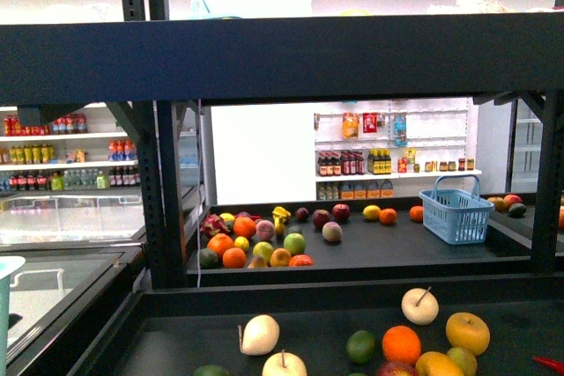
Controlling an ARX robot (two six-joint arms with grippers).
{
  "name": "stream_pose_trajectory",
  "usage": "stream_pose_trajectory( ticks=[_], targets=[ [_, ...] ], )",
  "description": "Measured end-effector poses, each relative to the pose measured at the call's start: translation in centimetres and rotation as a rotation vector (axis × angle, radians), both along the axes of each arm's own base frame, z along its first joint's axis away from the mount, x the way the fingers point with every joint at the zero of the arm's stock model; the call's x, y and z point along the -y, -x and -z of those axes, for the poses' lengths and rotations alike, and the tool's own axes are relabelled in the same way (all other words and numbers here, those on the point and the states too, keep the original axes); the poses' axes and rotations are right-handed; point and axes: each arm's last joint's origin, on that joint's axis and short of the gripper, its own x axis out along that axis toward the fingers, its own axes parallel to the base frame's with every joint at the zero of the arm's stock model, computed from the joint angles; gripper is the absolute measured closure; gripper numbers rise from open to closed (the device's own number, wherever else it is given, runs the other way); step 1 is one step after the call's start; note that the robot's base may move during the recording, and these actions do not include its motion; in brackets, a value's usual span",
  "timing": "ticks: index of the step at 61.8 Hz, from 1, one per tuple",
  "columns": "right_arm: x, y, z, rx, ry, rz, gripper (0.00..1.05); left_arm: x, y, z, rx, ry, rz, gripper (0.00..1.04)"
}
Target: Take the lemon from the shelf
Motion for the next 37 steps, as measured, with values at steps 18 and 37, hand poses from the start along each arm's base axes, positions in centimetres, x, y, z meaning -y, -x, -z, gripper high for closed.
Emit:
stream_pose_trajectory(
  ticks=[18, 37],
  targets=[
    [0.0, 0.0, 0.0, 0.000, 0.000, 0.000, 0.02, 1.3, 1.0, -1.2, -0.063, -0.010, -0.004, 0.08],
    [0.0, 0.0, 0.0, 0.000, 0.000, 0.000, 0.02, 1.5, 1.6, -2.0, -0.074, -0.043, -0.007, 0.08]
  ],
)
